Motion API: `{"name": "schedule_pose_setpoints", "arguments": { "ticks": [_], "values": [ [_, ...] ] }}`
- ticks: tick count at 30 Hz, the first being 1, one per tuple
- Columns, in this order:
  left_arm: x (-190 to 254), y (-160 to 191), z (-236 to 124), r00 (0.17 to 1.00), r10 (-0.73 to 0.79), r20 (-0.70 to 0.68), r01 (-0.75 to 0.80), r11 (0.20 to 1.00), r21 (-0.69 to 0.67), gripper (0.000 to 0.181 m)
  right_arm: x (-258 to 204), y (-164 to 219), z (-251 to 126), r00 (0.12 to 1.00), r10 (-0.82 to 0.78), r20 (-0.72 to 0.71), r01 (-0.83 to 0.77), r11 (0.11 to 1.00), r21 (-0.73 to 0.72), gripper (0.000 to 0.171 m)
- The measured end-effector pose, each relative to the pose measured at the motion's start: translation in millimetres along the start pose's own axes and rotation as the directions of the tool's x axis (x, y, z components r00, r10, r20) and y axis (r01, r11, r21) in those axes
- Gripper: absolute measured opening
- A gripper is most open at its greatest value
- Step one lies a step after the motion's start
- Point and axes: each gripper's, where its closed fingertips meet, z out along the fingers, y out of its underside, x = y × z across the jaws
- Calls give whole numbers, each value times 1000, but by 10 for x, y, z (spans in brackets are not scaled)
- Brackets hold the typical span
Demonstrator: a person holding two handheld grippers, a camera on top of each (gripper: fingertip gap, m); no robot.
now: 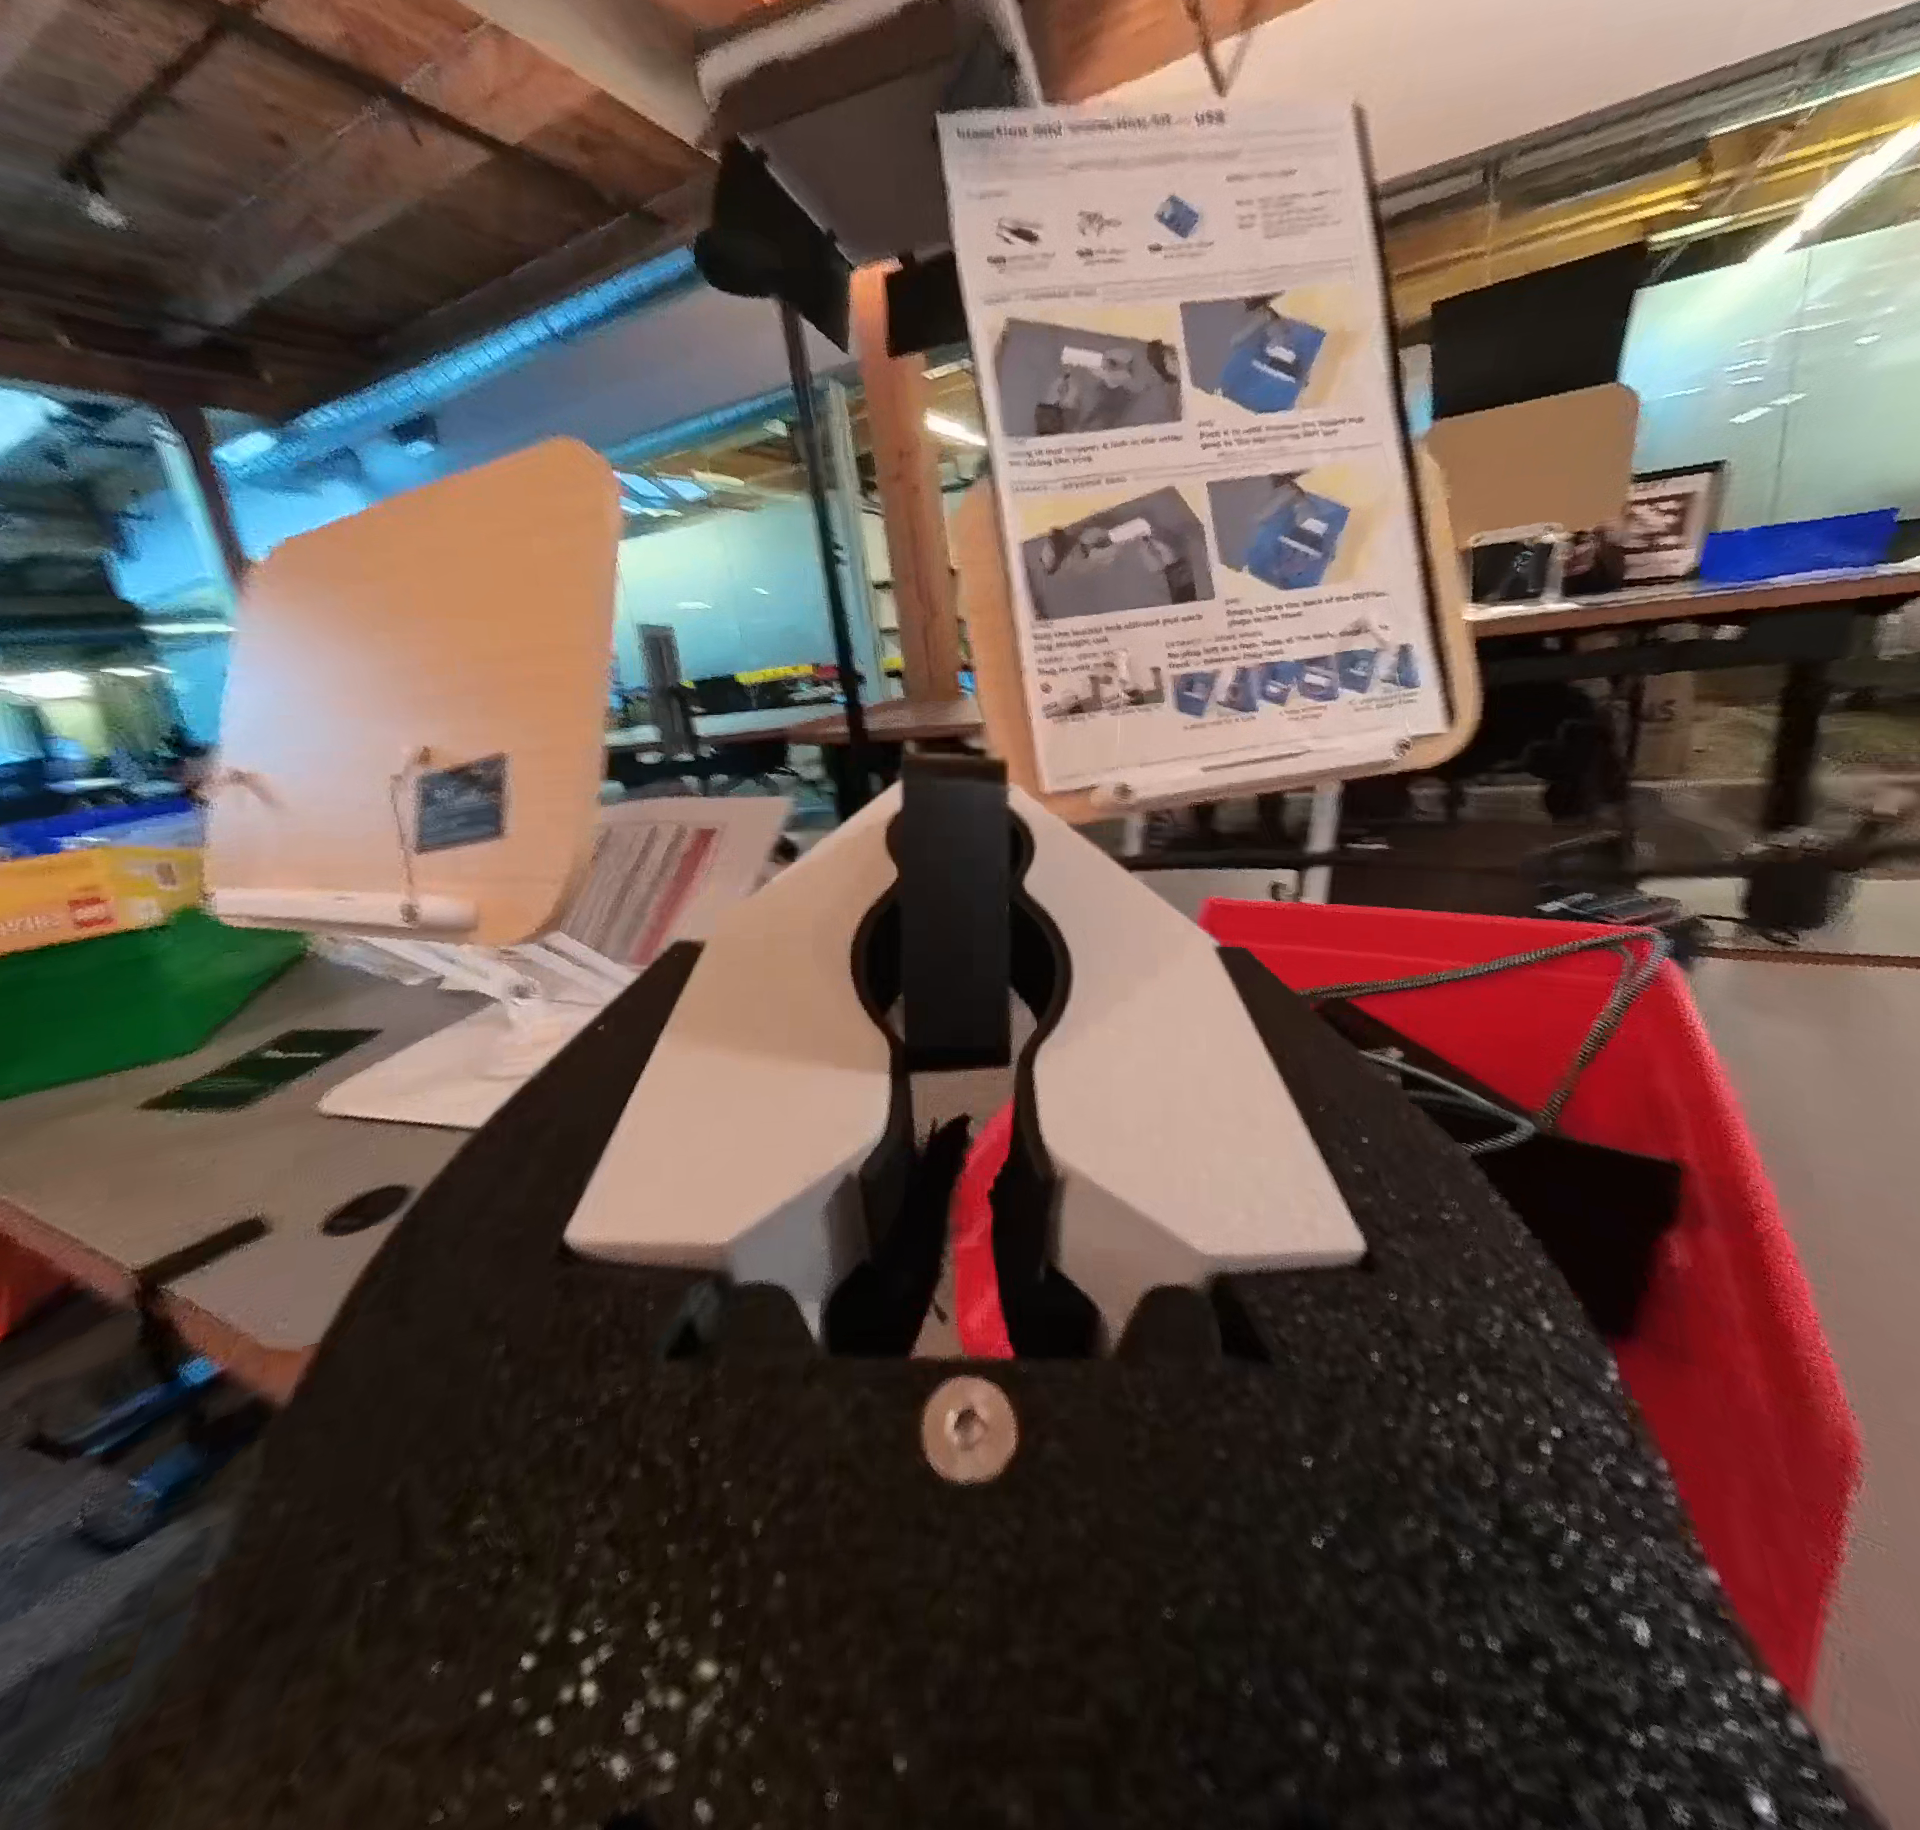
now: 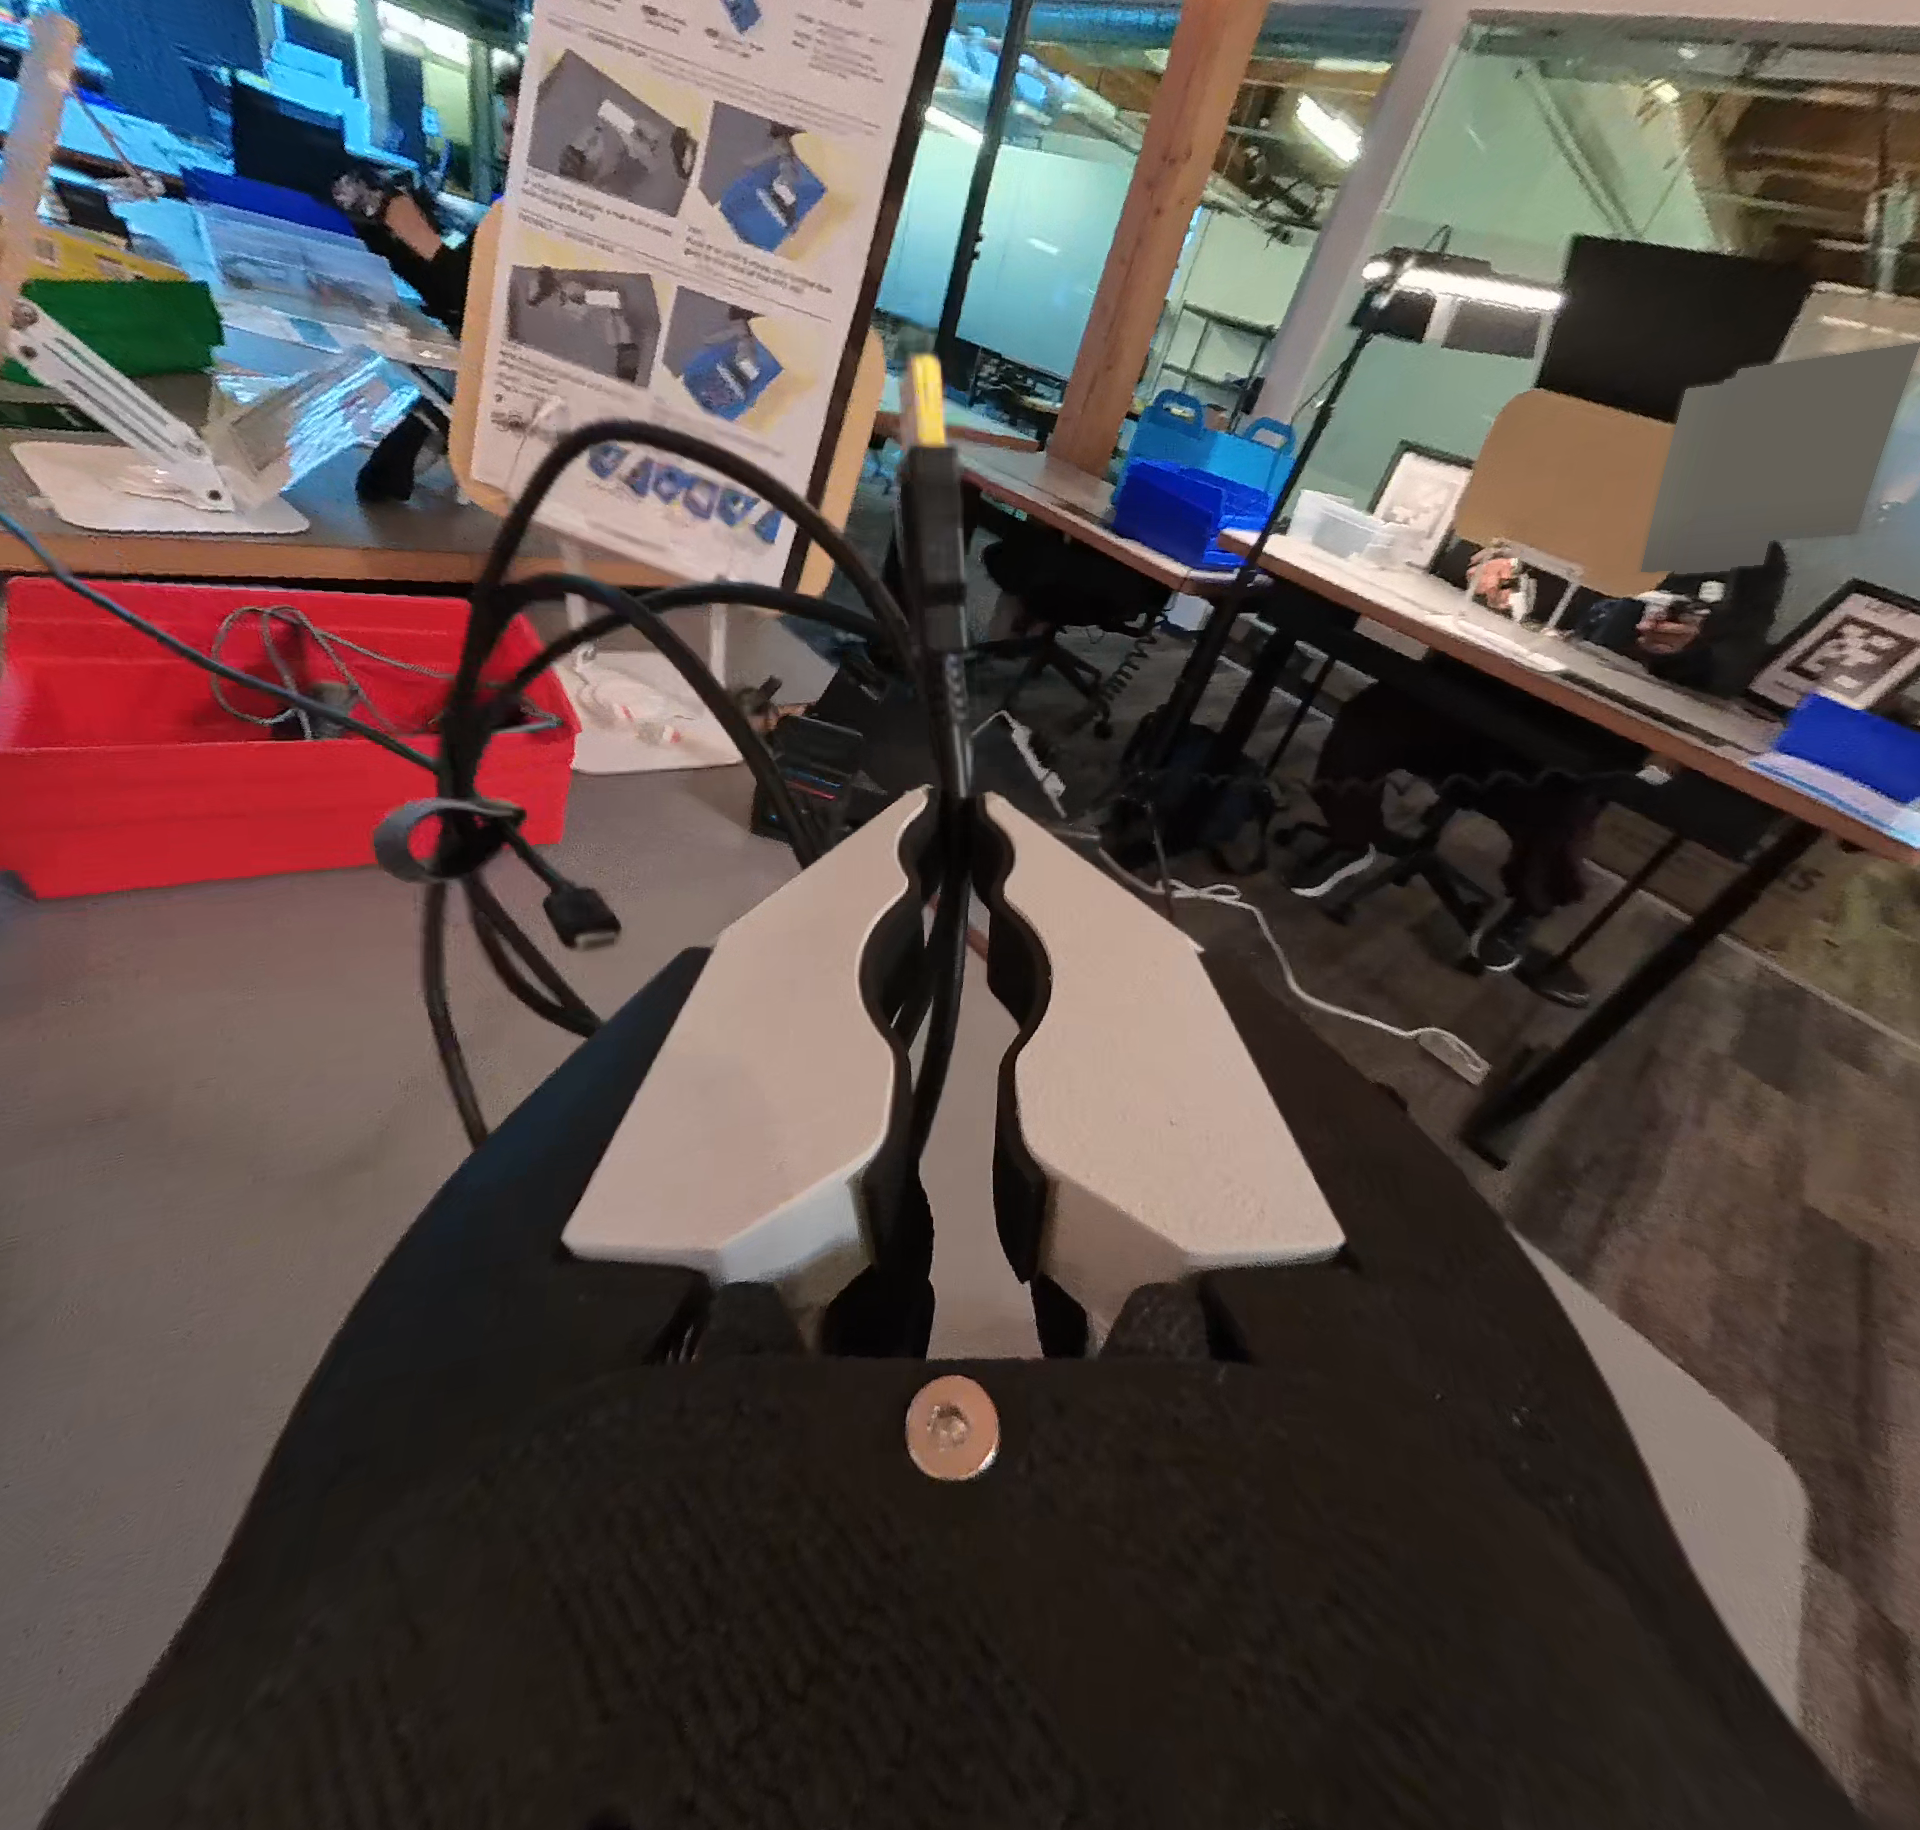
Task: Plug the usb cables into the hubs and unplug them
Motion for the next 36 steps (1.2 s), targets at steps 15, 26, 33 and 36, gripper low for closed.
{"name": "schedule_pose_setpoints", "arguments": {
  "ticks": [15,26,33,36],
  "values": [
    [1524,-36,25,863,110,-493,-121,993,9,9,-1090,522,328,886,-26,463,116,979,-167,1],
    [710,137,127,976,144,-163,-160,983,-87,8,-657,113,31,950,-102,297,114,993,-24,3],
    [750,222,147,965,213,-156,-232,966,-114,8,-96,-531,-494,984,-173,-40,176,977,121,2],
    [697,288,170,955,271,-121,-287,947,-147,9,69,-586,-687,972,-192,-138,203,977,70,2]
  ]
}}
